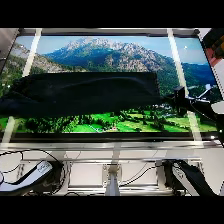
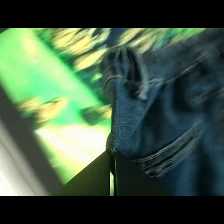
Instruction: Fold the clothes and pants, and hang the long-sleeved shirts on hangers.
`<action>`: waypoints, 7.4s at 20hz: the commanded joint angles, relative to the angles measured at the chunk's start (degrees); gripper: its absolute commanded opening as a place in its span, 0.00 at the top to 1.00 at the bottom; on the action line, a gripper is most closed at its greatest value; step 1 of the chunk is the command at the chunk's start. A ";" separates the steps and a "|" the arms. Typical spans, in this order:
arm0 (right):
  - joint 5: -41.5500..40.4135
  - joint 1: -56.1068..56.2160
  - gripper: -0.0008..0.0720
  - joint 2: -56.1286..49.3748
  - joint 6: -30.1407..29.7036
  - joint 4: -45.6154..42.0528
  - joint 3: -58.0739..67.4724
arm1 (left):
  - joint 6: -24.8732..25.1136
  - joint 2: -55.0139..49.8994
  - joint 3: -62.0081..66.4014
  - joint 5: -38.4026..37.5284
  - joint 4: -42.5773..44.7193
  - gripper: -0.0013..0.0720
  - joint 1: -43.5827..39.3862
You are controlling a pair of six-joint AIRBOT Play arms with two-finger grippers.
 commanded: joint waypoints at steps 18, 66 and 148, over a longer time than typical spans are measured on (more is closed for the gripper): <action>-47.06 11.32 0.95 -25.86 8.52 5.38 6.88 | -9.09 -13.53 0.22 53.64 -28.72 0.94 -23.17; -40.50 15.06 0.05 -39.39 -7.32 1.51 25.57 | -9.84 2.05 -0.37 12.13 3.82 0.27 -14.99; -27.15 64.08 0.96 -61.66 -16.85 2.32 62.51 | -4.46 11.13 7.93 15.02 -6.97 0.93 -50.16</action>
